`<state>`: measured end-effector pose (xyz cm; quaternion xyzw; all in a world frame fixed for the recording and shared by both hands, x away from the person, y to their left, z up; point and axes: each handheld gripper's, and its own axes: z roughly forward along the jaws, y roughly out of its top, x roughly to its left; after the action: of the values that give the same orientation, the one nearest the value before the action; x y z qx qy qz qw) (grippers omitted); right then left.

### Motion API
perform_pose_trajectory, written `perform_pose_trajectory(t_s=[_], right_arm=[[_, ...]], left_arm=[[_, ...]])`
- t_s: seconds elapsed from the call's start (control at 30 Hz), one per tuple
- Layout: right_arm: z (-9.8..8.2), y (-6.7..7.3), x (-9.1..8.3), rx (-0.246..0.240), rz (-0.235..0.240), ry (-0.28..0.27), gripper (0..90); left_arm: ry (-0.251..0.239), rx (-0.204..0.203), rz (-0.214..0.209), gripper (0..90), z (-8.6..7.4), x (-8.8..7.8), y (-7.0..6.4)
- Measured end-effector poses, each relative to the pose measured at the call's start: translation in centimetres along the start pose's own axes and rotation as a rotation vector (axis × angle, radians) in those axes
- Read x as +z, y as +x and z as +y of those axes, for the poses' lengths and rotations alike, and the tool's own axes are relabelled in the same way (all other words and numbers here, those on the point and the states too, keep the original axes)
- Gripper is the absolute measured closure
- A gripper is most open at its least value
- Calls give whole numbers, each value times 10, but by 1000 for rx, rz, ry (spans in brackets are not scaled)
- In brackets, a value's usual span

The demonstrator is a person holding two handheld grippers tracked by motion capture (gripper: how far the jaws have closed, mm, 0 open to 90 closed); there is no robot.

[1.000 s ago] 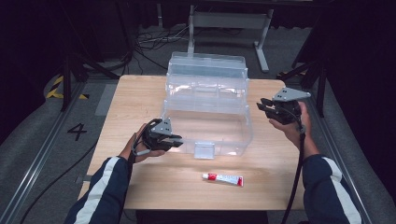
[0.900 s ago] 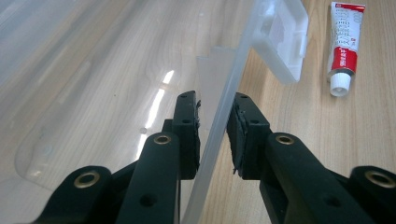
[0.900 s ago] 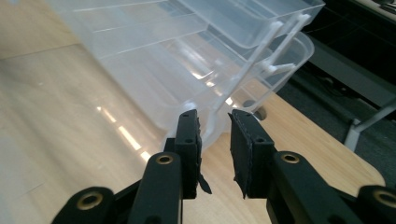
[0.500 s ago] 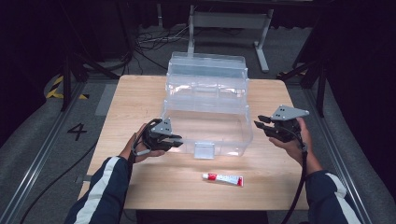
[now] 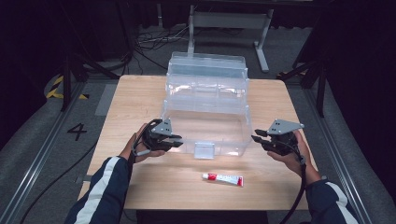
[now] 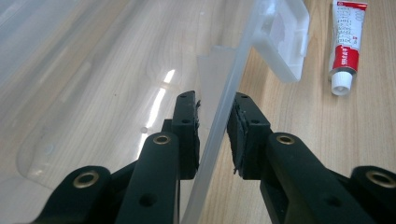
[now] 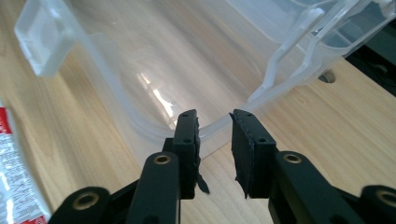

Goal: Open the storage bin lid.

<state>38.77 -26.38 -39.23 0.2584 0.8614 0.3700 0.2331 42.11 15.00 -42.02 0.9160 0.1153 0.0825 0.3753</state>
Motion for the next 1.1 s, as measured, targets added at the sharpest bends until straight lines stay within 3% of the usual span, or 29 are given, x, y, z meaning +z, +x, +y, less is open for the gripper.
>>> perform_pose_trajectory(t_s=[0.2,0.53,0.93,1.1], right_arm=[[-8,5,-5,9,23,8,705],[-16,32,-1,-25,92,47,695],[-12,75,25,-143,253,139,663],[-9,86,32,-171,305,168,639]], left_arm=[[4,5,2,739,0,0,0],[6,4,6,735,1,0,-1],[6,8,9,733,1,0,-1],[8,6,12,731,1,1,-1]])
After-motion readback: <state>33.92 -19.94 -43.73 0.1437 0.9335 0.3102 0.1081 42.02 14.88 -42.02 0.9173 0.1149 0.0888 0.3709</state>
